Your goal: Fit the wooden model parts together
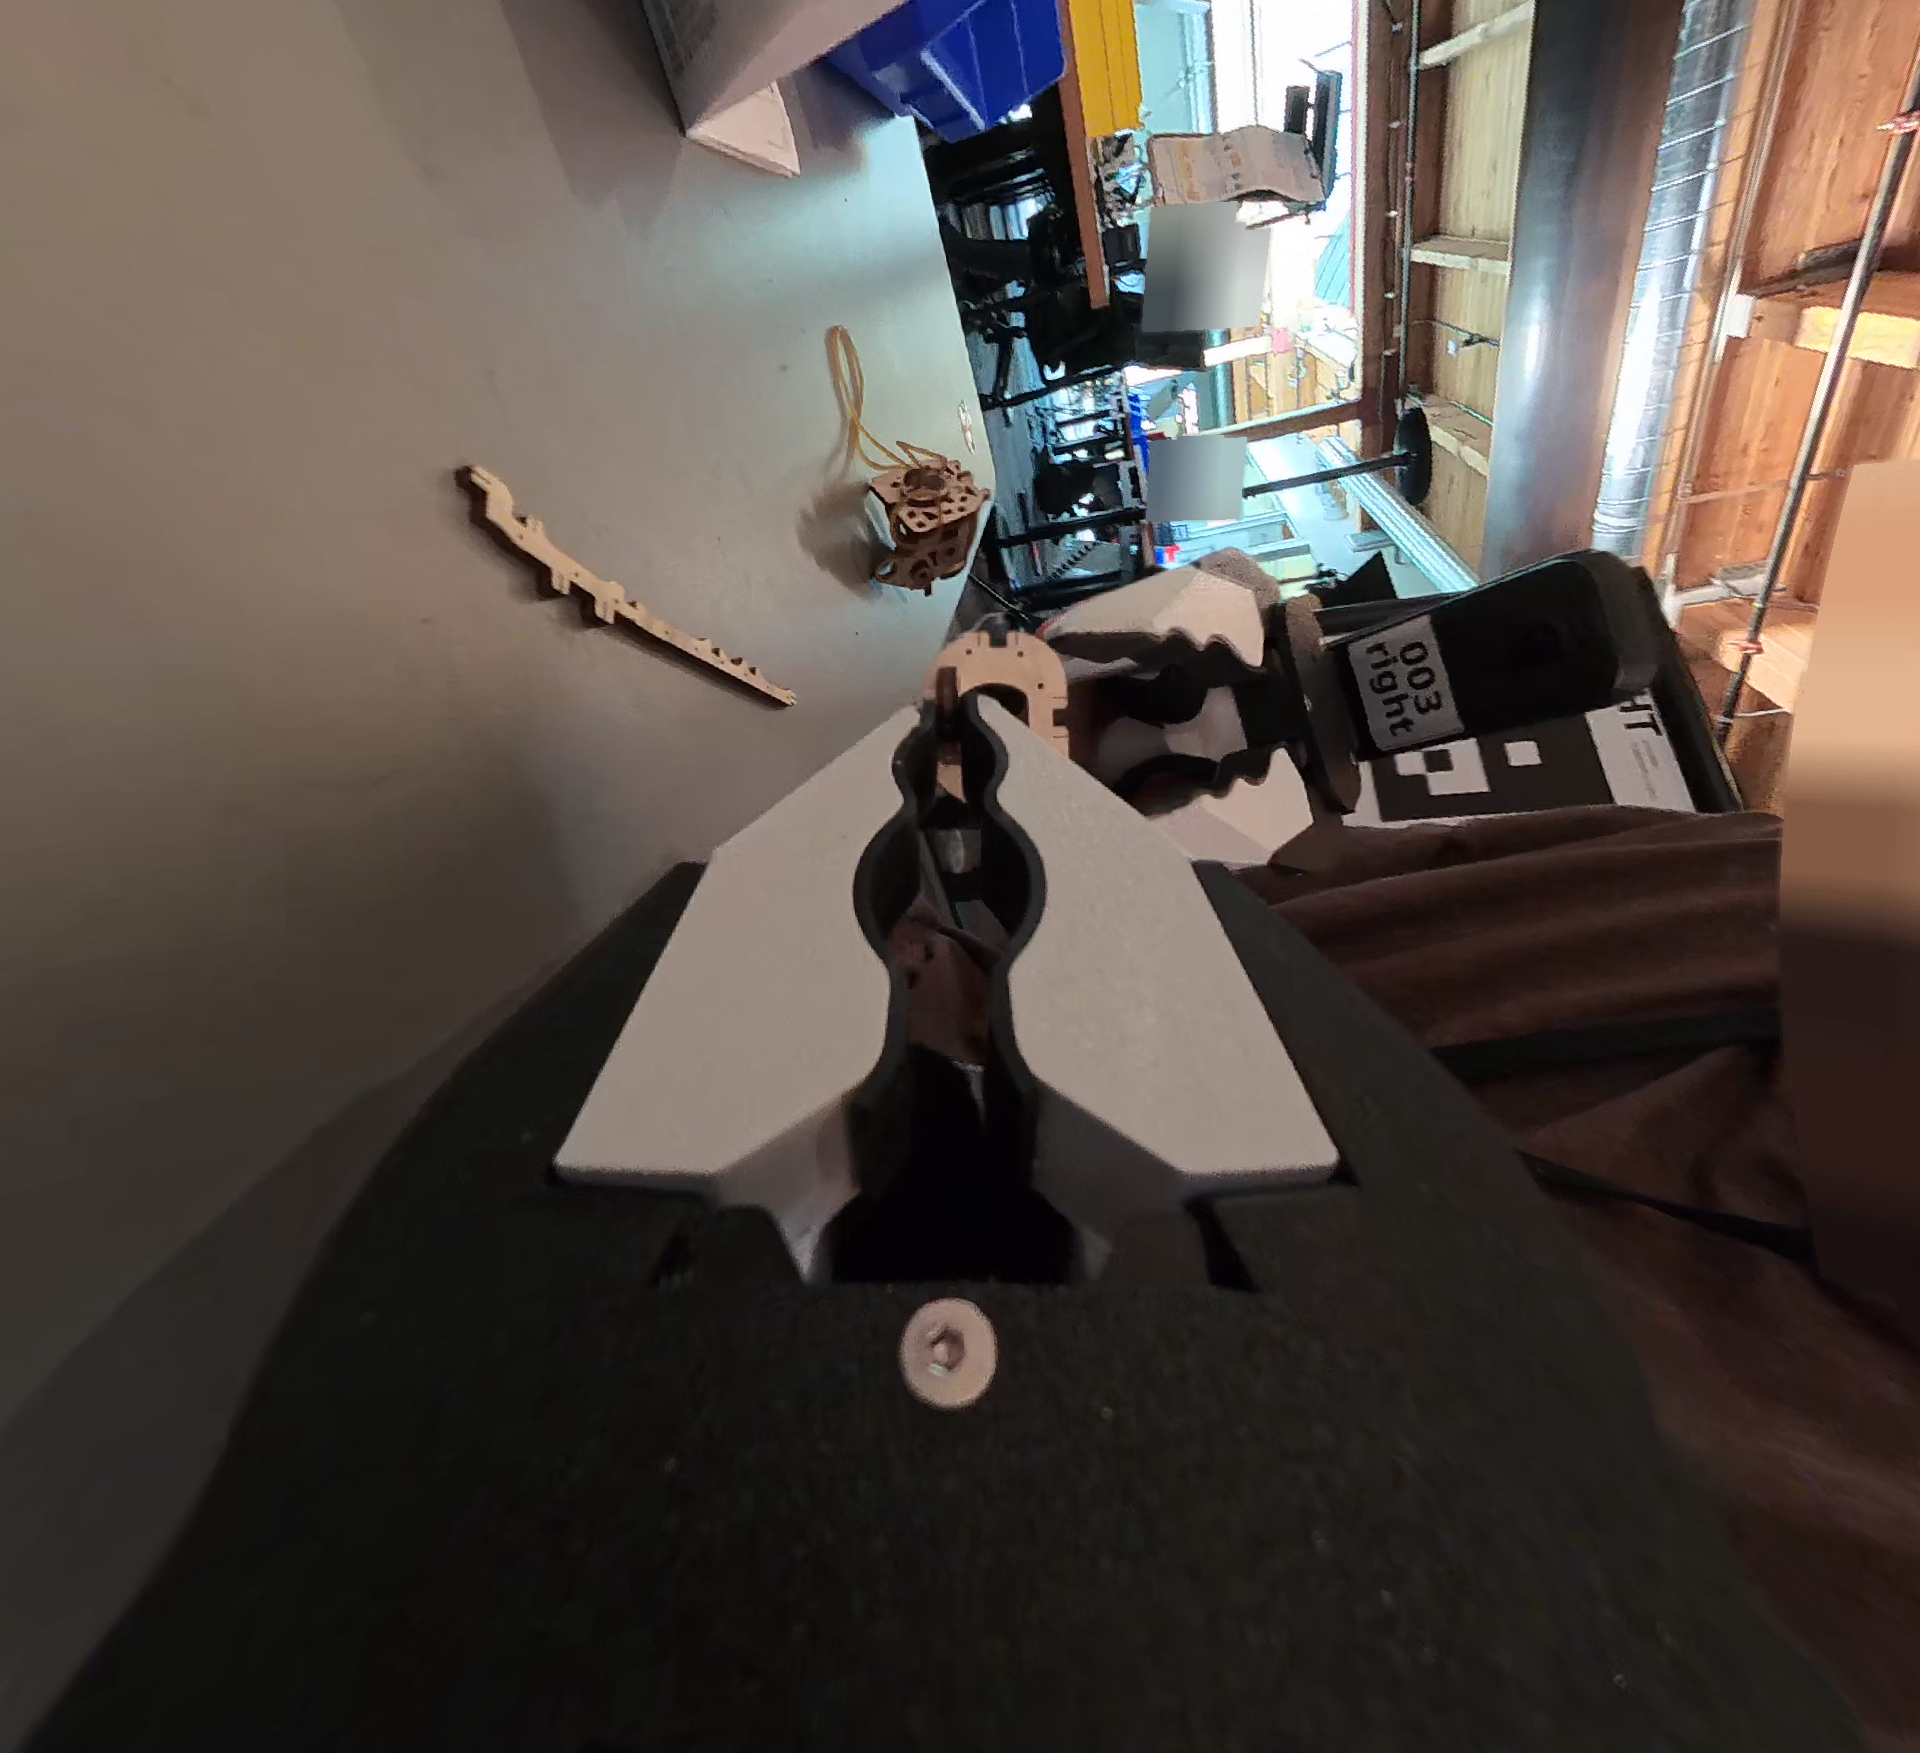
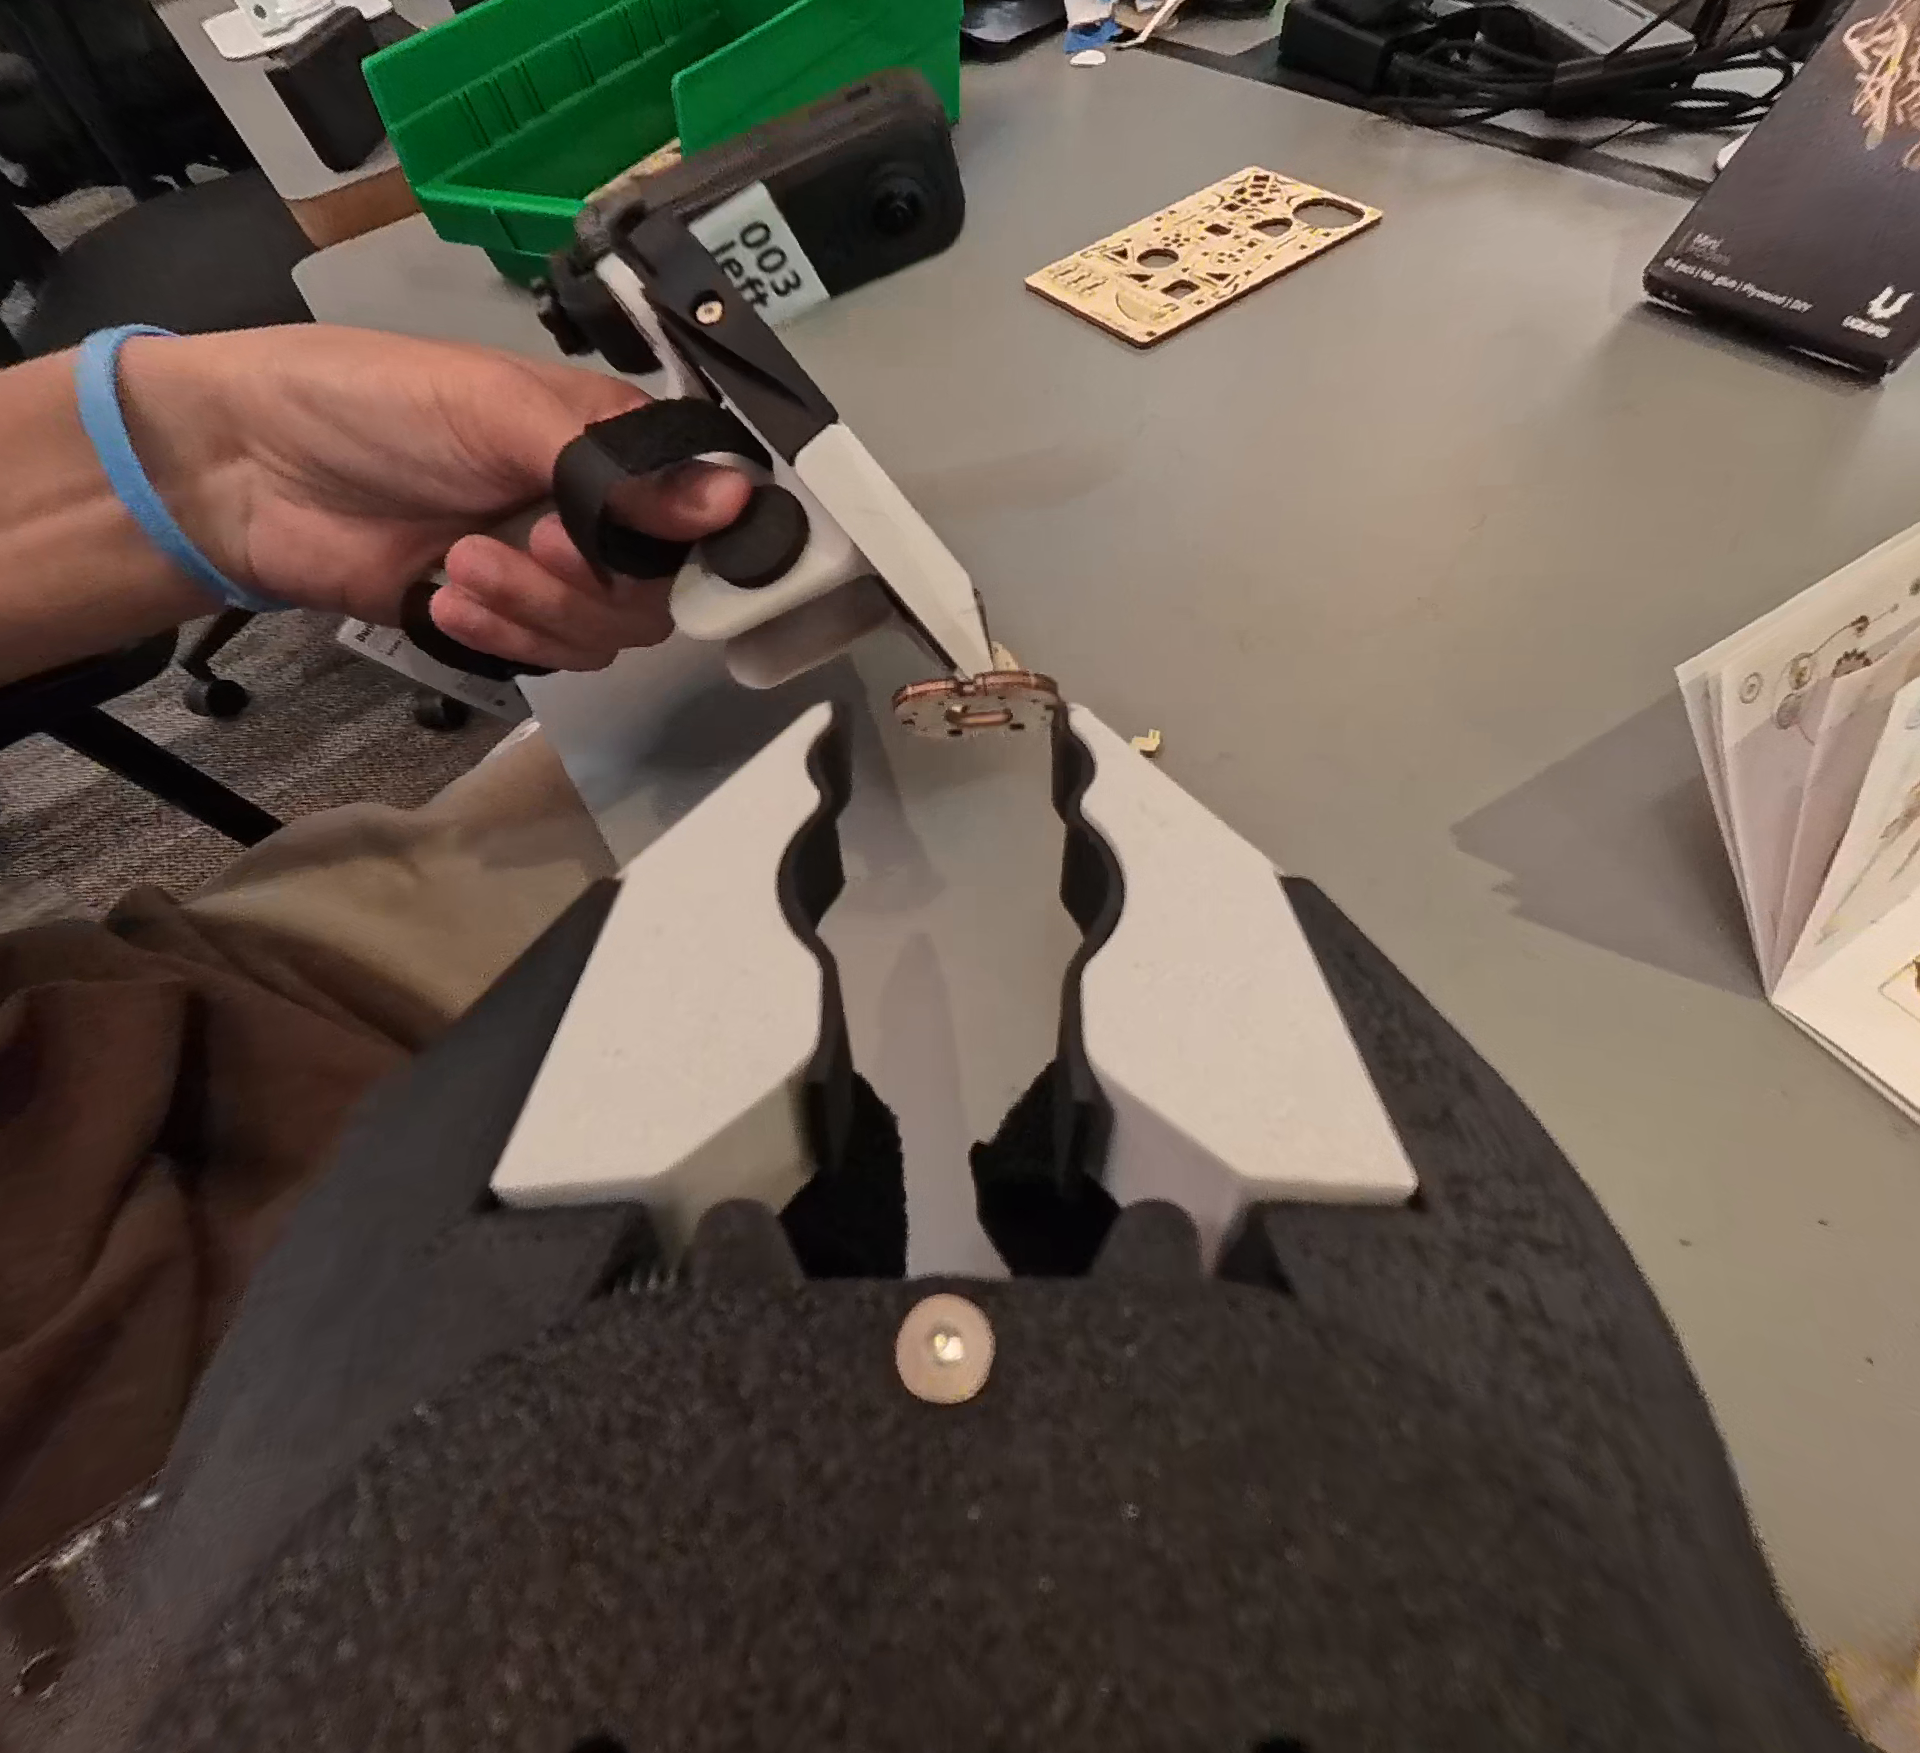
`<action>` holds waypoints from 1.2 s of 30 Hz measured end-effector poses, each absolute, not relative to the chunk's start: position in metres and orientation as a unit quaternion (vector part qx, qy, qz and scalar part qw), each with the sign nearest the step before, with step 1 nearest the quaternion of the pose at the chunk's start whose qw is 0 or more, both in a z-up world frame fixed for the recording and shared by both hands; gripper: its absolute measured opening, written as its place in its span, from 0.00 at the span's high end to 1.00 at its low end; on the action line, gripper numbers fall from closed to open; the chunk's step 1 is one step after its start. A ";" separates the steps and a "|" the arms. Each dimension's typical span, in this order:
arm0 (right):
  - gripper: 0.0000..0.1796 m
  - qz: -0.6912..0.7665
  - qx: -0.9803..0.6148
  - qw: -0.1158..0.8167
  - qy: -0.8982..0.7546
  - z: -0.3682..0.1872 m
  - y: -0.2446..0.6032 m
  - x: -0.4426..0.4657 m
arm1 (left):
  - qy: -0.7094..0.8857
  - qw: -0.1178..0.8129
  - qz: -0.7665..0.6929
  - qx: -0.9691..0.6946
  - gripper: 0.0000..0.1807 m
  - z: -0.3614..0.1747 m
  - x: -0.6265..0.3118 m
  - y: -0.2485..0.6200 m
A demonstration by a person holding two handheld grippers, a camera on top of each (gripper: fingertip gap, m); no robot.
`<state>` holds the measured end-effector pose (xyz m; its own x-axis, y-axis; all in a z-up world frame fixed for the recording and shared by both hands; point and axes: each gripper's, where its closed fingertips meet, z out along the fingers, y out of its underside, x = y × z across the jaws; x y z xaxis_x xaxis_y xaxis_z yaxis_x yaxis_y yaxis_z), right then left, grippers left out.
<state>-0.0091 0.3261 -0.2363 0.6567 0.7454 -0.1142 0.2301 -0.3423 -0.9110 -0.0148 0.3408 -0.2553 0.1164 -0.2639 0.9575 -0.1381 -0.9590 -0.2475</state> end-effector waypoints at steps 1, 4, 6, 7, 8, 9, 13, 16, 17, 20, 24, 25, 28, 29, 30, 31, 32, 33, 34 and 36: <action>0.79 0.266 -0.774 0.479 -0.316 -0.237 0.326 -0.009 | 0.137 0.055 -0.646 -0.749 1.00 -0.256 -0.015 0.342; 0.78 0.260 -0.773 0.481 -0.323 -0.238 0.326 -0.010 | 0.141 0.062 -0.638 -0.755 1.00 -0.257 -0.014 0.342; 0.77 0.251 -0.773 0.480 -0.331 -0.240 0.326 -0.011 | 0.147 0.066 -0.626 -0.763 1.00 -0.260 -0.013 0.341; 0.77 0.248 -0.774 0.477 -0.335 -0.242 0.325 -0.012 | 0.152 0.069 -0.618 -0.768 0.99 -0.262 -0.012 0.341; 0.76 0.246 -0.775 0.475 -0.337 -0.244 0.325 -0.013 | 0.156 0.073 -0.611 -0.773 1.00 -0.263 -0.012 0.340; 0.76 0.241 -0.778 0.472 -0.338 -0.246 0.325 -0.013 | 0.159 0.078 -0.605 -0.776 1.00 -0.264 -0.011 0.340; 0.77 0.208 -0.784 0.469 -0.348 -0.254 0.327 -0.010 | 0.174 0.094 -0.580 -0.790 1.00 -0.267 -0.009 0.339; 0.77 0.175 -0.784 0.473 -0.362 -0.258 0.330 -0.008 | 0.176 0.078 -0.588 -0.786 0.99 -0.267 -0.007 0.334; 0.77 0.166 -0.784 0.472 -0.367 -0.259 0.330 -0.007 | 0.173 0.073 -0.591 -0.785 1.00 -0.267 -0.006 0.333; 0.81 0.163 -0.785 0.466 -0.375 -0.262 0.329 -0.007 | 0.179 0.070 -0.589 -0.785 1.00 -0.268 -0.004 0.330; 0.81 0.169 -0.790 0.456 -0.373 -0.265 0.328 -0.007 | 0.183 0.070 -0.583 -0.789 1.00 -0.270 -0.004 0.329; 0.81 0.173 -0.791 0.454 -0.372 -0.264 0.328 -0.006 | 0.185 0.071 -0.583 -0.788 1.00 -0.269 -0.003 0.329; 0.81 0.188 -0.793 0.450 -0.364 -0.260 0.329 -0.002 | 0.192 0.084 -0.595 -0.776 0.98 -0.261 -0.002 0.330; 0.81 0.190 -0.797 0.448 -0.358 -0.259 0.330 0.002 | 0.195 0.093 -0.601 -0.770 0.96 -0.257 -0.002 0.332; 0.81 0.190 -0.801 0.445 -0.353 -0.259 0.333 0.008 | 0.200 0.108 -0.603 -0.765 0.95 -0.252 -0.004 0.335; 0.81 0.189 -0.808 0.441 -0.344 -0.259 0.336 0.015 | 0.209 0.128 -0.594 -0.766 0.93 -0.251 -0.006 0.340; 0.81 0.192 -0.815 0.435 -0.331 -0.260 0.339 0.021 | 0.225 0.155 -0.566 -0.778 0.89 -0.255 -0.010 0.347; 0.81 0.202 -0.823 0.427 -0.315 -0.260 0.341 0.027 | 0.257 0.186 -0.519 -0.794 0.87 -0.263 -0.014 0.353; 0.81 0.218 -0.831 0.417 -0.297 -0.261 0.342 0.032 | 0.301 0.216 -0.459 -0.807 0.85 -0.271 -0.019 0.359; 0.81 0.254 -0.846 0.386 -0.267 -0.264 0.342 0.038 | 0.393 0.270 -0.325 -0.817 0.79 -0.289 -0.026 0.372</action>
<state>0.0379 0.3419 -0.2641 0.7286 0.6471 -0.2244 0.2552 -0.5606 -0.7878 -0.0257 0.3717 -0.2889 0.4801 -0.8175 0.3182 -0.4673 -0.5453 -0.6959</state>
